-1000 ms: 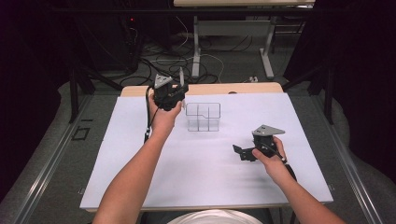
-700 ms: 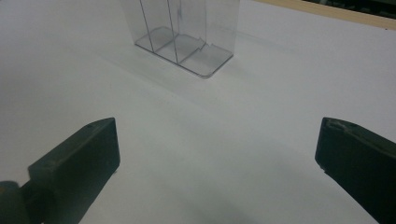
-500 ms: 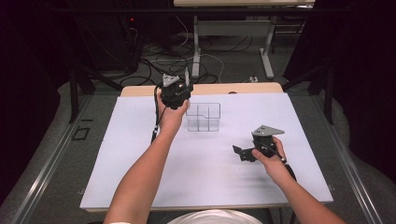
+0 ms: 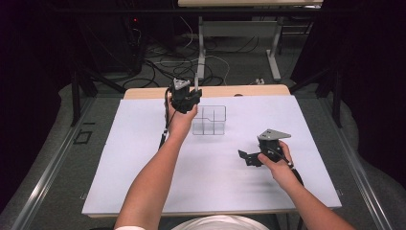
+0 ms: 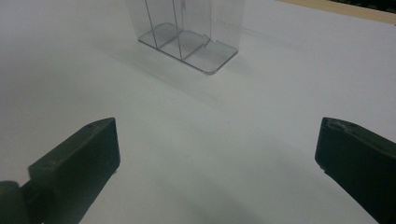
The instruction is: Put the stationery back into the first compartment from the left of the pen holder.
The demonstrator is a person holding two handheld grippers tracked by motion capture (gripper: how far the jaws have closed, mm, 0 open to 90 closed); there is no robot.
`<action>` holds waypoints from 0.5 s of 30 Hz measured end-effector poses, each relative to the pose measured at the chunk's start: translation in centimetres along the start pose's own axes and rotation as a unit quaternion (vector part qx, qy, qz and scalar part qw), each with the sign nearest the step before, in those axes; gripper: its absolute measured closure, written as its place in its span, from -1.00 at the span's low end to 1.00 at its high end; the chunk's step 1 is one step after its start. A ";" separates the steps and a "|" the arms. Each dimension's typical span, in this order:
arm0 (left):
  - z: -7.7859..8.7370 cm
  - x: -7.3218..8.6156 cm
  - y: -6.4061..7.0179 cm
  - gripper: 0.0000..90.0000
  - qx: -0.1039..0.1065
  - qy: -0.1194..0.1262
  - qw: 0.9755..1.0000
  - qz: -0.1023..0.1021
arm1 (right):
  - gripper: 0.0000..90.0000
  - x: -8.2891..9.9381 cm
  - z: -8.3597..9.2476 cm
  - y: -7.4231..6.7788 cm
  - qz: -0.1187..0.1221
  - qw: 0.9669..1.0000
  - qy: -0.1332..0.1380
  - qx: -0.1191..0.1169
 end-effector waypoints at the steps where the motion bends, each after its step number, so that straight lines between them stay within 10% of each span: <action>1: -0.1 0.1 0.0 0.76 0.000 -0.002 1.000 0.002 | -1.00 0.0 0.0 0.0 0.001 1.000 0.000 -0.001; 15: -1.3 1.3 0.2 0.76 0.001 -0.032 0.999 -0.013 | -0.99 0.1 -0.1 0.0 0.006 1.000 0.003 -0.005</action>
Point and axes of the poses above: each handheld gripper's, and its own axes: z roughly backward along the jaws, x roughly out of its underside, y roughly to its right, the point moved 1 cm from there along -z, roughly forward along the jaws, and after that the axes turned 3 degrees about -z, right-handed, at the moved point
